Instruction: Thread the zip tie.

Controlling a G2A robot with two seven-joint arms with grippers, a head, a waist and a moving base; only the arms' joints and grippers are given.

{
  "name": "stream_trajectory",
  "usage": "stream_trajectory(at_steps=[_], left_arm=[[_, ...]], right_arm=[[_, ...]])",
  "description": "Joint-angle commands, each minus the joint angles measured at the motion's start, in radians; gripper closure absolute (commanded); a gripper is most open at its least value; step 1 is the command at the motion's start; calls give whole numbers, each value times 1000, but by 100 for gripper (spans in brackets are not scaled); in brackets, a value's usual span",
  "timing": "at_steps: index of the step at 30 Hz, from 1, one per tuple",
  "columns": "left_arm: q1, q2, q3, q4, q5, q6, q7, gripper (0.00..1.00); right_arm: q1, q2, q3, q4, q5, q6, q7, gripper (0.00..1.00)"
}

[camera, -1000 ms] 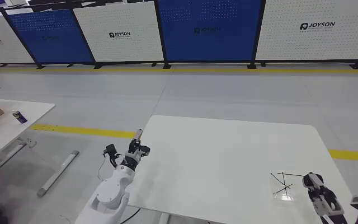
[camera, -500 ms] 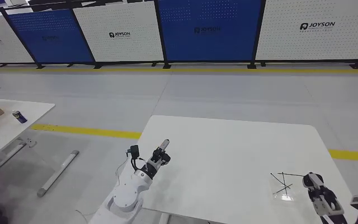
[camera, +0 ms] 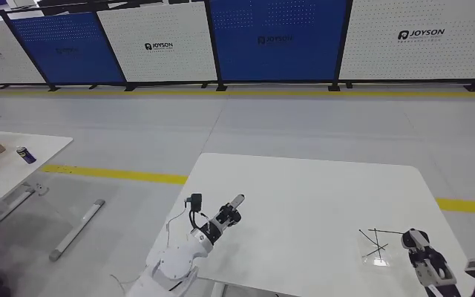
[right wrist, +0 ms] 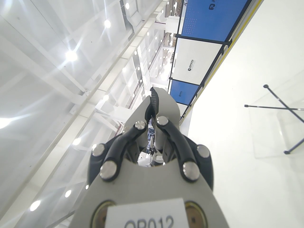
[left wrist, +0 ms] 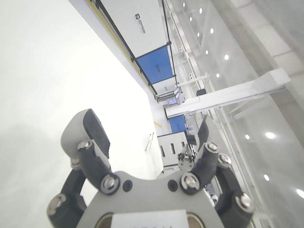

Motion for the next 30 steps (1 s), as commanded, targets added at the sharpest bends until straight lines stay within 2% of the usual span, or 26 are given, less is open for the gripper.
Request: stream_trajectory(at_steps=[1, 3, 5, 10, 14, 17, 19, 28, 30], left_arm=[[-28, -3, 38, 23, 12, 2, -25, 0], [-55, -7, 66, 50, 2, 6, -60, 0], [-72, -8, 75, 73, 7, -4, -60, 0], [-72, -8, 75, 73, 7, -4, -60, 0], [-72, -8, 75, 73, 7, -4, -60, 0], [-72, -8, 75, 73, 7, -4, -60, 0], [-72, -8, 75, 73, 7, -4, -60, 0], [-72, -8, 75, 73, 7, -4, -60, 0], [-70, -8, 86, 67, -17, -8, -99, 0]], right_arm=[[0, 0, 0, 0, 0, 0, 0, 100], [0, 0, 0, 0, 0, 0, 0, 100], [0, 0, 0, 0, 0, 0, 0, 100], [1, 0, -1, 0, 5, 2, -1, 100], [-10, -8, -6, -63, 25, 0, -6, 100], [-15, -19, -43, -100, 1, 0, -28, 100], [-4, -24, -81, -90, -50, 0, -41, 100], [-4, -24, -81, -90, -50, 0, -41, 100], [-4, -24, -81, -90, -50, 0, -41, 100]])
